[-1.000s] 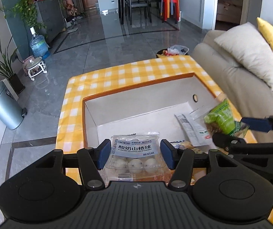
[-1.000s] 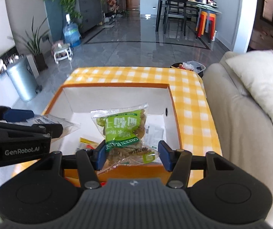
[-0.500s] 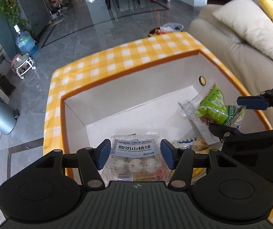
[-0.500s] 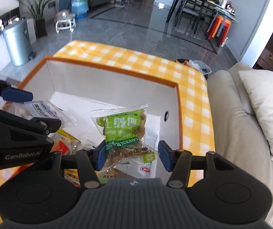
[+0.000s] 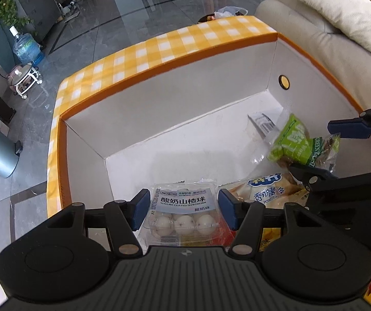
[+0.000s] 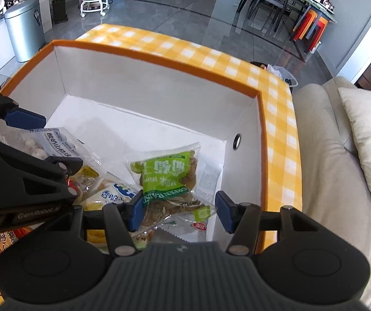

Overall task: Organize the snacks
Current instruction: 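Carry both held snacks over the box and open both tools to drop them, then withdraw both open tools from the box back toward the remaining snacks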

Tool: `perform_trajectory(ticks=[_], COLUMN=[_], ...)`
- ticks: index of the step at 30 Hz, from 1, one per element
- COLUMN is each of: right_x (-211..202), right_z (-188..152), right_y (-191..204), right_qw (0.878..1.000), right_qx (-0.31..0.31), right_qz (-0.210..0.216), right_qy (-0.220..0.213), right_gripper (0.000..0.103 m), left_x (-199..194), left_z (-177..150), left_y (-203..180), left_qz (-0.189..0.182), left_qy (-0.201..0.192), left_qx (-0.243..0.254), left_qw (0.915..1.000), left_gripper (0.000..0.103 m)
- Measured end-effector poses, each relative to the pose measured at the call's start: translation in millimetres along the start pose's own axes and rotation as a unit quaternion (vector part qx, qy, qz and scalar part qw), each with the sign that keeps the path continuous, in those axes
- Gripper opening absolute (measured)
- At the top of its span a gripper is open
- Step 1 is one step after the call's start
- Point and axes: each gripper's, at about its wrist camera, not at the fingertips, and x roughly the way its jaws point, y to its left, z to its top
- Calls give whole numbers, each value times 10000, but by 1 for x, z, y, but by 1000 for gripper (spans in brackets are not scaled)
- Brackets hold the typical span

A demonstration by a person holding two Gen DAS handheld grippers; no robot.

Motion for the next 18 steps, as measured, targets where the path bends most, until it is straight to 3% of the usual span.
perform_trajectory(ticks=[9, 15, 18], right_x=[-1, -17, -31], right_z=[-7, -7, -6], right_y=[-1, 0, 0], right_qw=[9999, 9999, 9995], right_qx=[53, 21, 37], right_qz=[66, 57, 35], right_qy=[113, -134, -298], right_gripper=[56, 58, 64], left_x=[-2, -22, -37], left_z=[-2, -2, -2], left_y=[4, 2, 3], left_qz=[-31, 16, 72], left_qy=[48, -235, -402], left_qx=[-133, -69, -134], left_qw=[9999, 9997, 9991], left_gripper=[70, 68, 69])
